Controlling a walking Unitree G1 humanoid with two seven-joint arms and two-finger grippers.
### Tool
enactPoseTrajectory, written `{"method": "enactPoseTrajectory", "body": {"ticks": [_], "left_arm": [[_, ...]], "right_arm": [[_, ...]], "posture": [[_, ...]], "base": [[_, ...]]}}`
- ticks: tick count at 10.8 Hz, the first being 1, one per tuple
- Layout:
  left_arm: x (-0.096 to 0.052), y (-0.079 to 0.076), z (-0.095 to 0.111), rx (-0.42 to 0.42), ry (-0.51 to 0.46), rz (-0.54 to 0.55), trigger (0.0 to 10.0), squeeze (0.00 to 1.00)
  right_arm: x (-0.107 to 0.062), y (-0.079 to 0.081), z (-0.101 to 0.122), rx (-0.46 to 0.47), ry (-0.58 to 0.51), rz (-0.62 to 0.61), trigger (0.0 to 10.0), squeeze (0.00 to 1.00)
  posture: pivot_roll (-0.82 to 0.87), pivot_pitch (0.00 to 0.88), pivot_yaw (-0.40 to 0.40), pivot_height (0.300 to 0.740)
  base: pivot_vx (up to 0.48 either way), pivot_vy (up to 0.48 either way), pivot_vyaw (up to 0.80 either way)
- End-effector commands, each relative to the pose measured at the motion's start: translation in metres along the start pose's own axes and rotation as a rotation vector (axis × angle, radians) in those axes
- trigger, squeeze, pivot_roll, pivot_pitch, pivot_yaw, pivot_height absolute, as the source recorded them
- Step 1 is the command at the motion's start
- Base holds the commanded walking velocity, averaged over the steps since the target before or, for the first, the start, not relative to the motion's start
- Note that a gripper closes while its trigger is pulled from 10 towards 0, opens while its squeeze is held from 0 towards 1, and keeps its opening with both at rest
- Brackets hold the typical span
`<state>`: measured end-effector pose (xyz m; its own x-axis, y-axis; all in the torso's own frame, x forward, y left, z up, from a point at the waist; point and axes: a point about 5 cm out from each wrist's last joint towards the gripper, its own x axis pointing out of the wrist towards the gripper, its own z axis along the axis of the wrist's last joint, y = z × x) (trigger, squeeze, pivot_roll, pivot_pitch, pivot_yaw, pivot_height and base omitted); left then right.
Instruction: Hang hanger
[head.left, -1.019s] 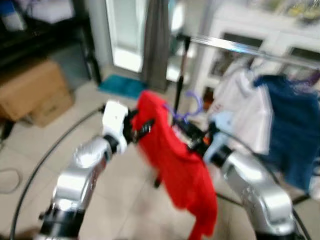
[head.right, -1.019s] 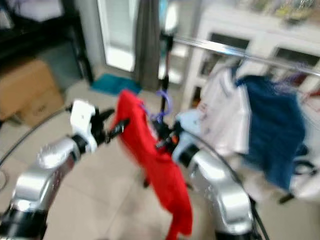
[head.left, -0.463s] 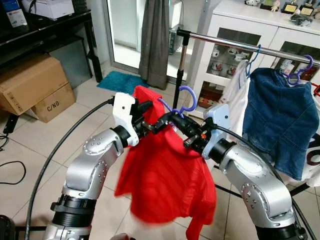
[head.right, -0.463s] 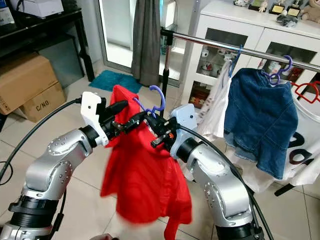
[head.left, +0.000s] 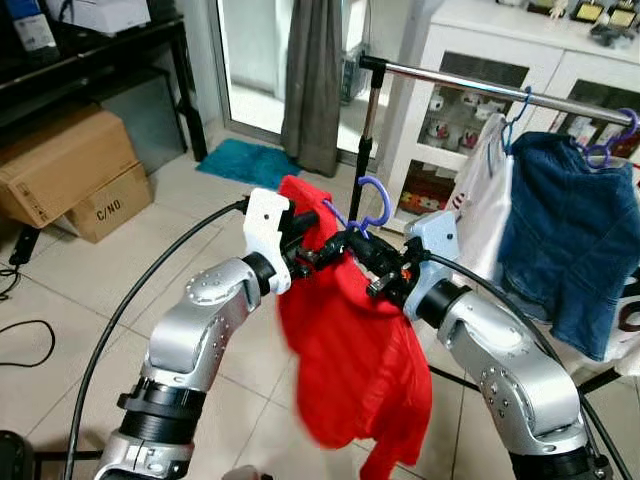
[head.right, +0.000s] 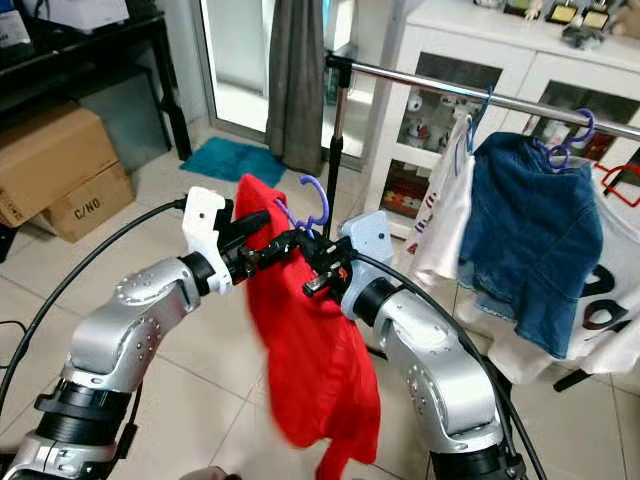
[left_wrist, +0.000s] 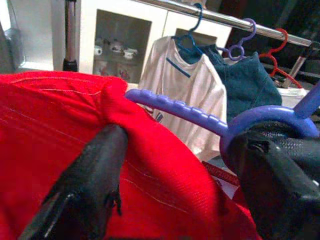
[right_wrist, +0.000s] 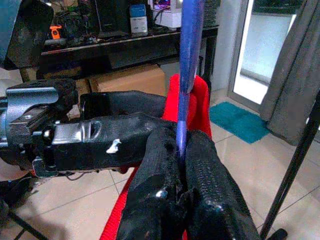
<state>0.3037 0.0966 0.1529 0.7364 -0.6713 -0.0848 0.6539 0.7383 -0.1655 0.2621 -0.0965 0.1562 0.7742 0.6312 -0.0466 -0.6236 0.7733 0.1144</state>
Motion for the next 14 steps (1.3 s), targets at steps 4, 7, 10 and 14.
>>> {"method": "enactPoseTrajectory", "body": {"ticks": [4, 7, 10, 14], "left_arm": [[-0.007, 0.021, 0.001, -0.022, 0.000, 0.164, 0.0, 0.00], [-0.007, 0.027, 0.002, -0.010, 0.007, 0.238, 0.0, 0.00], [-0.008, 0.029, 0.004, -0.010, -0.007, 0.257, 0.0, 0.00], [-0.012, 0.028, 0.005, 0.075, 0.012, 0.231, 0.0, 0.00]], "right_arm": [[0.003, 0.007, 0.015, -0.012, -0.084, 0.047, 0.0, 0.00], [0.004, 0.005, 0.017, -0.011, -0.089, 0.038, 0.0, 0.00], [0.005, 0.002, 0.017, -0.005, -0.094, 0.026, 0.0, 0.00], [0.006, -0.003, 0.016, 0.006, -0.090, -0.023, 0.0, 0.00]], "posture": [[-0.08, 0.000, -0.024, 0.740], [-0.08, 0.000, -0.028, 0.740], [-0.08, 0.000, -0.030, 0.740], [-0.07, 0.000, -0.028, 0.740]], "base": [[0.000, 0.000, 0.00], [0.000, 0.000, 0.00], [0.000, 0.000, 0.00], [0.000, 0.000, 0.00]]}}
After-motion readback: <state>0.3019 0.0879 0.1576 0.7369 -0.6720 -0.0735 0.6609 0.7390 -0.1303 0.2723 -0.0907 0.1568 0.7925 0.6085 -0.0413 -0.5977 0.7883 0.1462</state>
